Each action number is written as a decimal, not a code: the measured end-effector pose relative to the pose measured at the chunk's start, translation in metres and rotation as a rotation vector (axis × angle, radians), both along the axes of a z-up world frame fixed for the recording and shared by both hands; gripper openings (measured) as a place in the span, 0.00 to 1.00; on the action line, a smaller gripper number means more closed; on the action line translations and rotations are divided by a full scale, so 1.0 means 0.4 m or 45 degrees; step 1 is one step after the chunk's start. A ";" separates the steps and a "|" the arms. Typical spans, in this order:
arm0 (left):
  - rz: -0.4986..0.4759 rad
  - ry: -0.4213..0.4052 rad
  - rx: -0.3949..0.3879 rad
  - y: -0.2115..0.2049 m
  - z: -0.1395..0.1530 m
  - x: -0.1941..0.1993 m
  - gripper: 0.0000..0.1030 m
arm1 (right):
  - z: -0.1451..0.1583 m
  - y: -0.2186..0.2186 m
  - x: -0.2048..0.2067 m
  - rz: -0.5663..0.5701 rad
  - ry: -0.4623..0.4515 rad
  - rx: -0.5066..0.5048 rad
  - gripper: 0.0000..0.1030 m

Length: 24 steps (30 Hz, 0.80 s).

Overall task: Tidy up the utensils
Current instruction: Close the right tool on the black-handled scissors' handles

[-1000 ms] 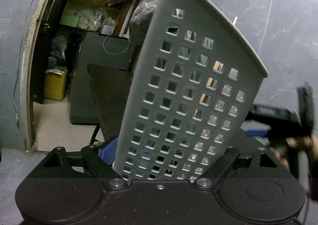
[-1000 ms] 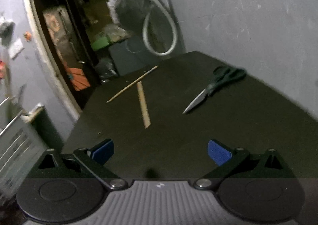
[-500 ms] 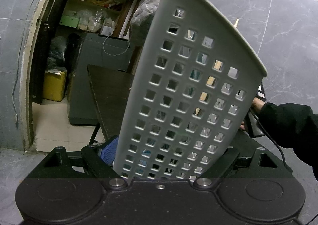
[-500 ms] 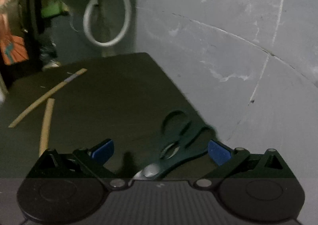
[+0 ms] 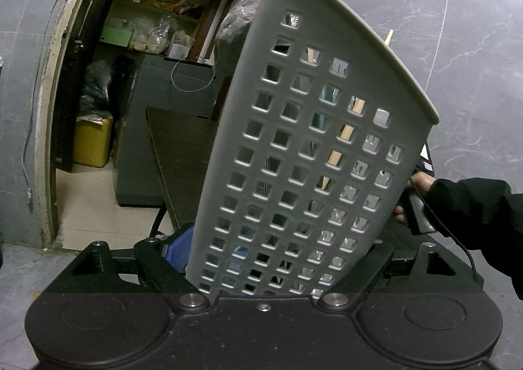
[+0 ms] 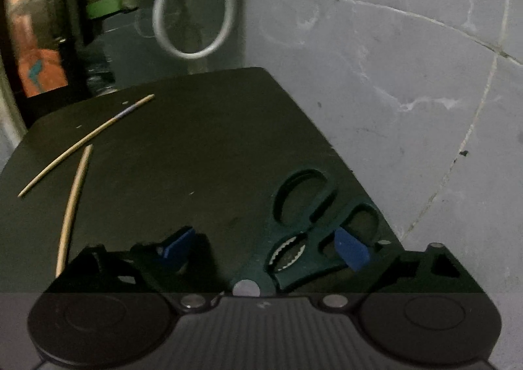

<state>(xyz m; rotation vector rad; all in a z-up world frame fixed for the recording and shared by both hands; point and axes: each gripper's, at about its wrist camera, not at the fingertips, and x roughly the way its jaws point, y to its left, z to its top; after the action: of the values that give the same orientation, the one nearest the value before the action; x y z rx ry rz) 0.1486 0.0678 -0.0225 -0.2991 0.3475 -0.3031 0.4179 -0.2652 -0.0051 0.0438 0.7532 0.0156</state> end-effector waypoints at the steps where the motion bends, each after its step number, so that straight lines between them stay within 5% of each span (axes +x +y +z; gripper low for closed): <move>1: 0.000 0.000 0.000 0.000 0.000 0.000 0.85 | 0.003 0.001 -0.012 0.033 -0.008 -0.001 0.83; 5: 0.003 0.000 -0.003 0.000 0.001 -0.002 0.85 | 0.012 0.018 -0.083 0.209 -0.033 -0.017 0.72; 17: 0.014 -0.001 -0.003 -0.004 0.001 -0.009 0.85 | 0.042 0.122 -0.400 0.847 0.076 -0.081 0.80; 24: 0.012 -0.001 -0.003 -0.004 0.001 -0.009 0.85 | 0.067 0.131 -0.415 0.729 0.137 0.015 0.81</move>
<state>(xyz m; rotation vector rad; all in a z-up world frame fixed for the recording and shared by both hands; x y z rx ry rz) 0.1448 0.0661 -0.0220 -0.3032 0.3447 -0.2946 0.2518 -0.2127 0.0218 -0.1622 0.8525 0.5666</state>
